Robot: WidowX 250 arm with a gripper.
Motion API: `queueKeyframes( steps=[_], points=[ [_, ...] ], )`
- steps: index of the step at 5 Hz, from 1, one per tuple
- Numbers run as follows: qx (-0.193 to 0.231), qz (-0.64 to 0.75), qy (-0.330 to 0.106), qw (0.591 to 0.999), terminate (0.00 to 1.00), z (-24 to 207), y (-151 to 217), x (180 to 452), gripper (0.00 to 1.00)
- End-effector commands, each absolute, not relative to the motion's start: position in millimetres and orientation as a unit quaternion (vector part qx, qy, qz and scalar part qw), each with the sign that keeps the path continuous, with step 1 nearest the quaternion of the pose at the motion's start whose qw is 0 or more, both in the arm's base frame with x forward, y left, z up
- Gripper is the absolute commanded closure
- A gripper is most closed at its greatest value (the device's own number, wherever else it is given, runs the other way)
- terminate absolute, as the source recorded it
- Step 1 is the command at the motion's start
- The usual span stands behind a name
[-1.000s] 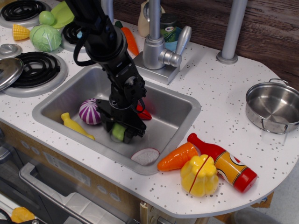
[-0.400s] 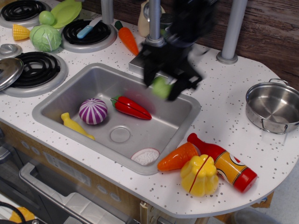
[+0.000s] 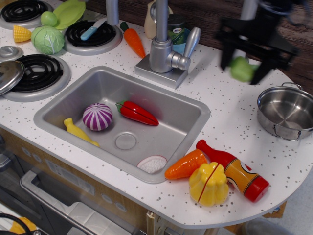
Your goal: Put broccoli in pot or pan
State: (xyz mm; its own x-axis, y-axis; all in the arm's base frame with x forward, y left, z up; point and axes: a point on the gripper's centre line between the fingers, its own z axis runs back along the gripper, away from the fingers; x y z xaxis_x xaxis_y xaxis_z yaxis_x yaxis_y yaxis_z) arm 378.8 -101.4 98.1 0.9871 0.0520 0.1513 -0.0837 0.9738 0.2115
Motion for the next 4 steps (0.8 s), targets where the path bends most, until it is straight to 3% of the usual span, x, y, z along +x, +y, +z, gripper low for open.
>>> queueKeyframes(
  steps=[1,4],
  points=[
    [0.077,0.023,-0.110,0.991,0.00,97.6,-133.8,406.0,1.00],
    [0.041,-0.001,-0.141,0.989,0.00,62.4,-160.4,422.6,1.00]
  ],
)
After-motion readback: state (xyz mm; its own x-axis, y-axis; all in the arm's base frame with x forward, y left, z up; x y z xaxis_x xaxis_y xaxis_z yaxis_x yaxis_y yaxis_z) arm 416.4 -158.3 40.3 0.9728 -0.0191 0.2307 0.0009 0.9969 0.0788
